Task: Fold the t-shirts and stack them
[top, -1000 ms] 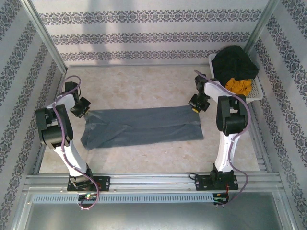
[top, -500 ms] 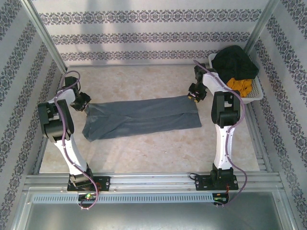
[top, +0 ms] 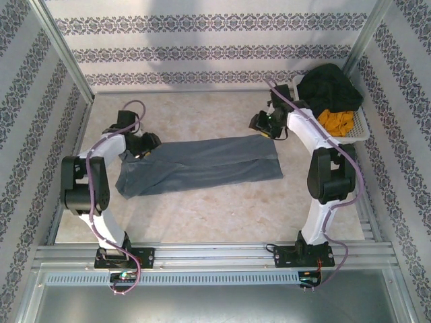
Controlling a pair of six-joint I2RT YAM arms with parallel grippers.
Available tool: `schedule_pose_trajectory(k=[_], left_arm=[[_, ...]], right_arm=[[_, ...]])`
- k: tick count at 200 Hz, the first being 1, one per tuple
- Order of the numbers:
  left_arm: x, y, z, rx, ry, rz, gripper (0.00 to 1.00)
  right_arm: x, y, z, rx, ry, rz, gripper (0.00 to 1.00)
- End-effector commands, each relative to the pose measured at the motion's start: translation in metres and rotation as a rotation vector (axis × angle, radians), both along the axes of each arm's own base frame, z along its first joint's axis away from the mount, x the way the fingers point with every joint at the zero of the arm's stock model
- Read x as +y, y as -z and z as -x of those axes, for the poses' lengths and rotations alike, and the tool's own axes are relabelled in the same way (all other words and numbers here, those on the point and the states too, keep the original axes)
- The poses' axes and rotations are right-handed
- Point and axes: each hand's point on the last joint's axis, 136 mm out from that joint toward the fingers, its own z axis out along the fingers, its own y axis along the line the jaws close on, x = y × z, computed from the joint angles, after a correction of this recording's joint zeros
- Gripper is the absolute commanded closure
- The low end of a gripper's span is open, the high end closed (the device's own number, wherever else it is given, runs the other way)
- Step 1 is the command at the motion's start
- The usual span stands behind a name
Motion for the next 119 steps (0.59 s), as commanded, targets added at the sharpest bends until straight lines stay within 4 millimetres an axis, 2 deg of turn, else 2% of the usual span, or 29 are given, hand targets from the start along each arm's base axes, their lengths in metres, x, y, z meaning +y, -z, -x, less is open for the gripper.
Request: schedule_pose_trajectory(k=[1,45,63,88,102,119], left_arm=[[-0.016,0.007,0.007,-0.022,0.146,0.01,0.49],[-0.011,0.03,0.019,0.018,0.213,-0.075,0.49],[-0.007,0.031,0.022,0.011,0.218,-0.116,0.49],[-0.016,0.032,0.03,0.019,0.248,-0.099,0.51],[-0.023,0.033,0.035,0.018,0.26,-0.099,0.54],[-0.025,0.03,0.038,0.011,0.243,-0.109,0.69]], right_arm=[[0.019,0.001,0.011,-0.019,-0.065,-0.068,0.49],[0.033,-0.005,0.033,-0.016,-0.094,-0.102,0.49],[0.035,-0.009,0.039,-0.019,-0.093,-0.113,0.49],[0.035,-0.01,0.043,-0.014,-0.088,-0.121,0.5],[0.034,-0.009,0.045,-0.011,-0.089,-0.119,0.5],[0.035,-0.009,0.044,-0.011,-0.088,-0.12,0.51]])
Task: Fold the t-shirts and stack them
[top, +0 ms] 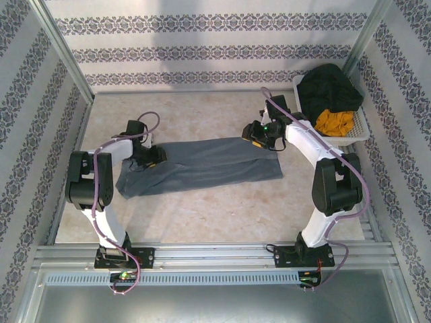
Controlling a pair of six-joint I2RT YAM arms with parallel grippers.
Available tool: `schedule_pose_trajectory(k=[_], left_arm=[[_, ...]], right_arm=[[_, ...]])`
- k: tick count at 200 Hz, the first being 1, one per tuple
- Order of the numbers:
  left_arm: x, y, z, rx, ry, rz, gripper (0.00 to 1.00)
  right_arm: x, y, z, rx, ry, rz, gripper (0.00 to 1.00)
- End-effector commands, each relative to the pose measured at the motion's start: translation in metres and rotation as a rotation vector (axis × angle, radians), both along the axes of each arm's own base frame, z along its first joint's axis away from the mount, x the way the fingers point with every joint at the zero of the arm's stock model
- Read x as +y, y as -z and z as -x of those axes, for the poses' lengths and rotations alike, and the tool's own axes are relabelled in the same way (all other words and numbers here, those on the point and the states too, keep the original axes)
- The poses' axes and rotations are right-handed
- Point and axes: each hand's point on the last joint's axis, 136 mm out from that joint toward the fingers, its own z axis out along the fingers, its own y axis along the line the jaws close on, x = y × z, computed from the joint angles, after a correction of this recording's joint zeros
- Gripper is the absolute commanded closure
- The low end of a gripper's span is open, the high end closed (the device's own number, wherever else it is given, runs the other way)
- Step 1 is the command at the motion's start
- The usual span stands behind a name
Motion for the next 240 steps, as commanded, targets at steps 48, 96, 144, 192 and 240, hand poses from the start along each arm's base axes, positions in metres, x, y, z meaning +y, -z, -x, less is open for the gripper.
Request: schedule_pose_trajectory(k=[48,96,144,192,240], left_arm=[[-0.014,-0.03,0.019,-0.057,-0.006,-0.049,0.98],[-0.03,-0.045,0.042,-0.024,-0.019,-0.019,0.99],[-0.055,-0.053,0.076,0.087,-0.043,0.063,1.0],[-0.083,-0.046,0.106,0.167,-0.113,0.125,0.93],[-0.113,-0.027,0.125,0.252,-0.132,0.168,0.7]], right_arm=[[0.006,-0.005,0.006,0.0,-0.007,-0.024,0.52],[0.007,-0.002,0.007,0.007,-0.009,-0.03,0.53],[0.004,-0.001,0.008,0.008,-0.006,-0.037,0.53],[0.0,0.007,0.018,0.026,-0.005,-0.046,0.53],[-0.003,0.019,0.029,0.068,-0.012,-0.045,0.53]])
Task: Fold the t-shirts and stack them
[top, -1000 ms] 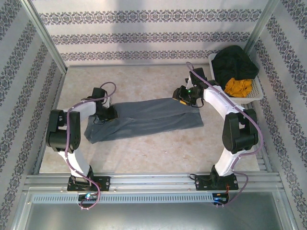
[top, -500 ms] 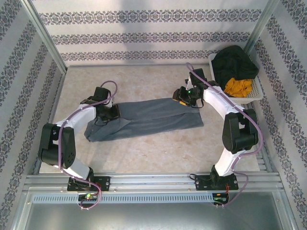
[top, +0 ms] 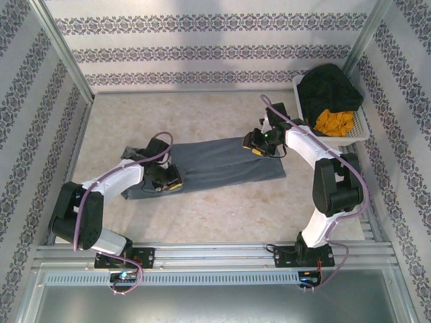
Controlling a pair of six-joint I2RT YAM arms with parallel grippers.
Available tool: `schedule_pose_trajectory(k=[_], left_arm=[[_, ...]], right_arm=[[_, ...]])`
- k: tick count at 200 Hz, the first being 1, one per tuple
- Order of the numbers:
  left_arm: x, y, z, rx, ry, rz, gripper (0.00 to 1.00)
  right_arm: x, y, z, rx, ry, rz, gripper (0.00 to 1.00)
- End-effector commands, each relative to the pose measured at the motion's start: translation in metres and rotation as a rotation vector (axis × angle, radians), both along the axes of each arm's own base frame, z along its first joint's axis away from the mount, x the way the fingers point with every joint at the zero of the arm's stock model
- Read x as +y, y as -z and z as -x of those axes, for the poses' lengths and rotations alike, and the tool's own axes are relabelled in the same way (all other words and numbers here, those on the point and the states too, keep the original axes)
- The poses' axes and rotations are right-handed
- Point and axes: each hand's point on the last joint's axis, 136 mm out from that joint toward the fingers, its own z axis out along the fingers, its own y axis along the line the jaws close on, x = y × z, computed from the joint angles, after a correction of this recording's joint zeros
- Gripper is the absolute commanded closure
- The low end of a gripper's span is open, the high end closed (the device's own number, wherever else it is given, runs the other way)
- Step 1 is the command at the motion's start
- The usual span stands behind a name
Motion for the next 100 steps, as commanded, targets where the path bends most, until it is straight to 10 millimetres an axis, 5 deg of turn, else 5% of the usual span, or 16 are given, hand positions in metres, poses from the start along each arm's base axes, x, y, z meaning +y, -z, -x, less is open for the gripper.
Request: schedule_pose_trajectory(k=[1,14,51,100], left_arm=[[-0.015,0.003,0.005,0.048,-0.05,0.043,0.69],[-0.017,0.003,0.008,0.054,-0.057,0.051,0.58],[-0.009,-0.013,0.011,0.036,-0.084,0.038,0.58],[0.1,-0.024,-0.003,-0.007,-0.376,-0.147,0.61]], right_arm=[[-0.003,-0.008,0.006,-0.005,0.005,-0.024,0.53],[-0.004,-0.006,0.008,-0.001,0.002,-0.023,0.53],[-0.005,-0.003,0.011,0.013,-0.005,-0.02,0.53],[0.0,-0.008,0.011,-0.021,-0.018,-0.038,0.54]])
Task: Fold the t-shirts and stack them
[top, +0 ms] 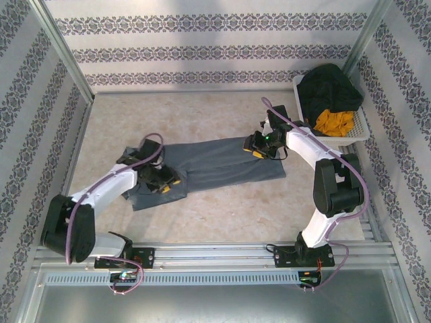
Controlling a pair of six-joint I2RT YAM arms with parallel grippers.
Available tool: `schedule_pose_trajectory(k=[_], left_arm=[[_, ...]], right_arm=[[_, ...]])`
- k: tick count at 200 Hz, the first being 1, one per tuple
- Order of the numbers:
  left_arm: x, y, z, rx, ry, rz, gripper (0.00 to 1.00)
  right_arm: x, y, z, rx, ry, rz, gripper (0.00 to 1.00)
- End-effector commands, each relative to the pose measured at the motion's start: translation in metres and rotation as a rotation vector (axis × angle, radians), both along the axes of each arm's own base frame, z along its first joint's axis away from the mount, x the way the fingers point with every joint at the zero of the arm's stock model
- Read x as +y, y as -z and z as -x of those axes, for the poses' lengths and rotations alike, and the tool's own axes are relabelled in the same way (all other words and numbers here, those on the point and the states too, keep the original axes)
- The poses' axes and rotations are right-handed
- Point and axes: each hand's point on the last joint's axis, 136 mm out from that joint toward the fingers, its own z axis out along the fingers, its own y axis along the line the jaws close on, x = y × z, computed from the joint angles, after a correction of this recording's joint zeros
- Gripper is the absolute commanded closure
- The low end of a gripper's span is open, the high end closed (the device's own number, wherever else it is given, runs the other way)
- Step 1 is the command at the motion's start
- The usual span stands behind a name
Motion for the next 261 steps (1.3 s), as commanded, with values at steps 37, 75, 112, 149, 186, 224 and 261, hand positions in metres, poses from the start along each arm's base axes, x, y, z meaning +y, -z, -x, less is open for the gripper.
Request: schedule_pose_trajectory(k=[37,75,112,149,186,224,261], left_arm=[[0.124,0.013,-0.011,0.022,-0.3,-0.126,0.63],[0.149,0.027,-0.003,0.066,-0.282,-0.162,0.6],[0.153,0.042,0.001,0.081,-0.249,-0.183,0.6],[0.154,0.052,0.008,0.114,-0.213,-0.208,0.59],[0.151,0.056,0.01,0.094,-0.197,-0.193,0.59],[0.147,0.058,0.014,0.097,-0.187,-0.181,0.6],[0.141,0.046,0.009,0.052,-0.186,-0.145,0.69]], right_arm=[[0.01,-0.019,0.007,-0.062,-0.039,-0.07,0.54],[0.011,-0.023,0.007,-0.068,-0.043,-0.074,0.54],[0.011,-0.026,0.006,-0.073,-0.043,-0.076,0.54],[0.011,-0.025,0.006,-0.067,-0.036,-0.076,0.53],[0.013,-0.024,0.006,-0.063,-0.037,-0.079,0.54],[0.014,-0.022,0.006,-0.058,-0.036,-0.077,0.54],[0.015,-0.023,0.007,-0.058,-0.036,-0.081,0.54]])
